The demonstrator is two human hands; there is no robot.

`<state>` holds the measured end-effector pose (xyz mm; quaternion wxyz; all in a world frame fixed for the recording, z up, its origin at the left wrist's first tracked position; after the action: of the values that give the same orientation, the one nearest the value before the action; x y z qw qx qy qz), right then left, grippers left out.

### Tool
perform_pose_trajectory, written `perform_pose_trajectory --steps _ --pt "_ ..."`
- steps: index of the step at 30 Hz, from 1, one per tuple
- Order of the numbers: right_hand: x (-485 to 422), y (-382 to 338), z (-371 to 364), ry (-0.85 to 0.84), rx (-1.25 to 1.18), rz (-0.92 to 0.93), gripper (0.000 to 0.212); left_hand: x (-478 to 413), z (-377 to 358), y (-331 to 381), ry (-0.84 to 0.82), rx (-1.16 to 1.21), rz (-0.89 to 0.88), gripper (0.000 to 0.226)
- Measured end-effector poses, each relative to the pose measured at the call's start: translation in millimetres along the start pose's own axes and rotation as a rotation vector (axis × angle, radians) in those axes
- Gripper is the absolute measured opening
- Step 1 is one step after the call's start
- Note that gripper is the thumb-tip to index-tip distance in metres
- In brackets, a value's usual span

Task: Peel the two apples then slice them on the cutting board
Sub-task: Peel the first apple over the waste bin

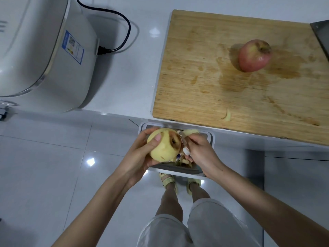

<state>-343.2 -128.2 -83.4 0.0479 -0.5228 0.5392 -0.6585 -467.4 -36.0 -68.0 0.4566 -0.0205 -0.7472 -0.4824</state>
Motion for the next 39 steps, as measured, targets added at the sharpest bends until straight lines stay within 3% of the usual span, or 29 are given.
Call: perform_pose_trajectory --steps 3,6,7,9,11,12,13,15,18,20,22,26,31,39 --pt "-2 1 -2 -0.028 -0.077 -0.047 0.037 -1 -1 -6 -0.089 0.05 0.12 0.048" --pt "-9 13 2 0.006 0.021 -0.309 0.057 -3 -1 -14 -0.115 0.082 0.18 0.05" --pt "-11 17 4 -0.019 0.184 -0.369 0.059 -4 -1 -16 -0.118 0.096 0.188 0.05" --pt "-17 20 5 -0.118 0.742 -0.378 0.049 -4 0 -19 -0.118 0.132 0.202 0.049" --pt "-21 15 8 -0.118 1.297 -0.266 0.032 -4 0 -21 -0.136 0.169 0.219 0.049" --pt "-21 9 8 -0.072 1.424 -0.167 0.025 -4 -1 -22 -0.154 0.179 0.226 0.051" --pt "-22 3 9 -0.015 1.435 -0.055 0.023 -3 -2 -21 -0.174 0.184 0.227 0.054" --pt "-21 -17 12 0.061 1.214 0.164 0.02 -3 -3 -21 -0.205 0.185 0.221 0.062" --pt "0 -57 -2 0.013 0.876 0.665 0.019 -4 -3 -18 -0.256 0.144 0.186 0.067" --pt "15 -72 -21 -0.089 0.879 0.953 0.024 -5 -5 -13 -0.302 0.087 0.142 0.067" --pt "21 -76 -37 -0.181 0.953 1.081 0.027 -4 -10 -9 -0.343 0.029 0.101 0.064" --pt "23 -86 -49 -0.26 0.993 1.157 0.031 -4 -13 -1 -0.354 -0.051 0.054 0.072" --pt "19 -90 -46 -0.263 0.928 1.088 0.029 -4 -11 3 -0.305 -0.038 0.007 0.078" --pt "12 -80 -30 -0.175 0.865 0.942 0.026 -2 -6 0 -0.168 -0.089 -0.061 0.056"
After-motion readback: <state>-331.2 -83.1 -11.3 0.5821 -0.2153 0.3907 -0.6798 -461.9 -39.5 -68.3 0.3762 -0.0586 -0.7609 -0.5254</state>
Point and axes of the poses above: each hand's wrist, its own x-axis away from the middle knuckle, its own z-axis out of the back of the hand, y = z × x, the point moved 7 cm from there along -x, towards the middle knuckle, and after that the axes turned 13 degrees about -x, right-handed, at the moved point
